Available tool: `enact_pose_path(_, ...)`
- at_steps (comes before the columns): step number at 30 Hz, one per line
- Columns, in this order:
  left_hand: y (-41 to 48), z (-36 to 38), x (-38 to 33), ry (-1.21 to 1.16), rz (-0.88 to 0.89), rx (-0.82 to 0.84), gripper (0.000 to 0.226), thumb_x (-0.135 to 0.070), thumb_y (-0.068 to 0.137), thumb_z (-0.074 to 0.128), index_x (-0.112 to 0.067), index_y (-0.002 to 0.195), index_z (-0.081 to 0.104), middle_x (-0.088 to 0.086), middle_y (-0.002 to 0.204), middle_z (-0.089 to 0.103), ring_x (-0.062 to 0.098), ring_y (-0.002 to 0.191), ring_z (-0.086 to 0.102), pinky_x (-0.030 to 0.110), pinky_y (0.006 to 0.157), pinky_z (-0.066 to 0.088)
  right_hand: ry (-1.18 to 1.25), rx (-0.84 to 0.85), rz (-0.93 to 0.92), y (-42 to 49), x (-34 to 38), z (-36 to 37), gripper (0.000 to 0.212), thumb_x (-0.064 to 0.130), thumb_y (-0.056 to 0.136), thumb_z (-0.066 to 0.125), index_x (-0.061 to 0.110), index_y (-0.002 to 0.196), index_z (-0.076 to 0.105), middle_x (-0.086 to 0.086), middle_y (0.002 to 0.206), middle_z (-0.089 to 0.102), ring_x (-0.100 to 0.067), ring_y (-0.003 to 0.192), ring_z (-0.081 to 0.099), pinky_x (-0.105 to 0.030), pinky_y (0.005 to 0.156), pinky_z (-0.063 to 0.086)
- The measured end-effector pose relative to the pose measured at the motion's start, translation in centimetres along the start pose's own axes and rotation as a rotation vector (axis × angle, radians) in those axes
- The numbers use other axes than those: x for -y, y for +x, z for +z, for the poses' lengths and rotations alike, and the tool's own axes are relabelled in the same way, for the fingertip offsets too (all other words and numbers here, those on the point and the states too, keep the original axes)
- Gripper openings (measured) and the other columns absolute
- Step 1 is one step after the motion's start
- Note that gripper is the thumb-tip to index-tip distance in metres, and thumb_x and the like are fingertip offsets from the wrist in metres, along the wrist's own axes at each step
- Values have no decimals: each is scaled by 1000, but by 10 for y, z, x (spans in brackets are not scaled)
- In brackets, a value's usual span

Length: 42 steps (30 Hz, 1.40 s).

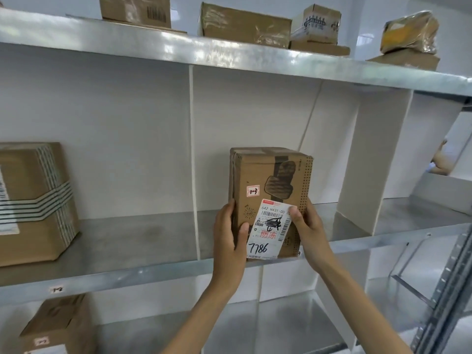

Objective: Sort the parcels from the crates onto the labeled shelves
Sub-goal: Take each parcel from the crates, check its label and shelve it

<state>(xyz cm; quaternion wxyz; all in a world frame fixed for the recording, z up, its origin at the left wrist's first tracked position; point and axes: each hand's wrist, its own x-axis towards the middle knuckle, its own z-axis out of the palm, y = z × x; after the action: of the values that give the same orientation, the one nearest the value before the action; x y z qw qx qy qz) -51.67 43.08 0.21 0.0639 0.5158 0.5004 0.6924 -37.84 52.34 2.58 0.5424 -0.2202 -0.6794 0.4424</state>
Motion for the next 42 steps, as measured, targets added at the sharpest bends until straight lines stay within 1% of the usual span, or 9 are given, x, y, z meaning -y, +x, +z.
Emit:
enact_pose_path(7,12,5,9,10,-41,-68,48,-33,92,46,-25,138,36,-8,136,45,8,128,44,41,102,46,31,41,-2,26,-20,3,26,31,92,50,28,117,52,13,101,71,-8,89,69,-17,66,55)
enact_pose_path(14,30,2,18,32,-123,-114,40,-22,97,45,-26,136,37,-6,131,52,1,116,53,17,84,52,76,68,-4,42,-32,23,36,29,94,50,22,129,47,9,105,71,-10,91,70,-20,65,56)
enact_pose_path(19,35,4,20,92,-129,-155,38,-21,98,43,-25,136,37,-7,128,54,-6,110,53,6,78,47,83,76,19,53,-38,28,40,28,96,49,25,135,43,5,115,67,-14,100,67,-30,78,59)
enact_pose_path(24,39,3,18,135,-140,-148,35,-25,98,44,-26,132,38,-14,118,56,-11,100,57,8,71,50,95,72,13,56,-40,30,42,23,97,50,23,138,41,9,114,67,-7,97,67,-17,68,55)
enact_pose_path(27,36,3,20,194,-162,-168,34,-25,98,44,-24,131,41,-13,118,56,-9,94,58,8,67,50,79,98,20,55,-38,31,47,29,97,48,27,142,34,3,127,61,-12,108,63,-28,80,57)
enact_pose_path(31,27,-2,18,234,-298,-124,38,-32,97,45,-20,132,38,-1,136,50,15,122,51,17,87,47,9,4,69,38,-35,26,71,58,87,34,34,150,10,2,156,23,-16,141,29,-47,113,32)
enact_pose_path(34,10,-14,9,288,-367,-133,51,-39,96,43,-17,141,33,-1,147,37,15,135,37,24,104,32,-59,-135,-32,18,-30,17,69,60,91,32,29,150,15,4,155,23,-12,142,24,-48,115,27)
enact_pose_path(38,-33,-26,-13,247,-272,-100,30,-32,97,45,-28,127,47,-10,132,52,0,123,47,13,100,37,-9,-206,-154,-11,-19,19,51,46,97,34,20,141,33,4,143,40,-4,131,37,-27,111,32)
enact_pose_path(42,-73,-33,-35,286,-174,-41,21,-24,98,45,-23,114,59,-13,113,64,-5,108,55,5,88,39,104,-87,-253,-46,-7,41,38,34,98,34,14,129,43,-2,129,50,2,118,47,-6,93,35)
